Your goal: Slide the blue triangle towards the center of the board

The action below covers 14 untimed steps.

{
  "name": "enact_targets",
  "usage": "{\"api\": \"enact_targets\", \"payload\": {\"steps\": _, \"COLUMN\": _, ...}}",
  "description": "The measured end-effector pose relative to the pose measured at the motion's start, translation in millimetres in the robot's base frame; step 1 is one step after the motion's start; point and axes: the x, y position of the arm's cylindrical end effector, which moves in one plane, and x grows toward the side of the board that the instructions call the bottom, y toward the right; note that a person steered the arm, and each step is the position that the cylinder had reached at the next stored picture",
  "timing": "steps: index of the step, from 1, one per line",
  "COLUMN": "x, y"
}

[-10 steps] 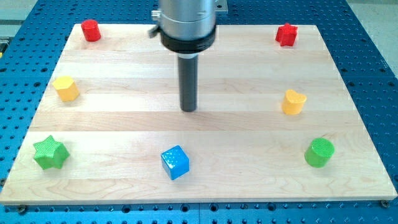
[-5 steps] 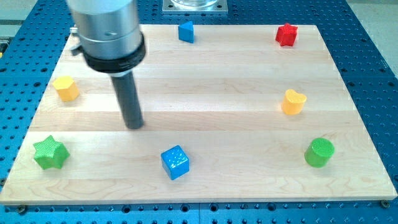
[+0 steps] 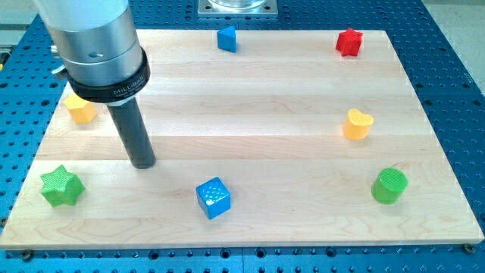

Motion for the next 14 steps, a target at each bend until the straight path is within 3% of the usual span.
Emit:
{"api": "enact_targets", "payload": {"steps": 7, "x": -96.4, "y": 10.7}}
{"api": "enact_targets", "payload": {"steps": 8, "x": -112.4, "y": 83.7}}
{"api": "enact_targets", "payload": {"steps": 9, "x": -163.0, "y": 134.1}}
{"api": "enact_targets", "payload": {"steps": 10, "x": -223.7, "y": 137.7}}
{"api": "enact_targets", "payload": {"steps": 12, "x": -292.1, "y": 157.9}}
{"api": "enact_targets", "payload": {"steps": 13, "x": -292.8, "y": 102.2}}
{"api": "enact_targets", "payload": {"steps": 14, "x": -213.0, "y": 58.4}}
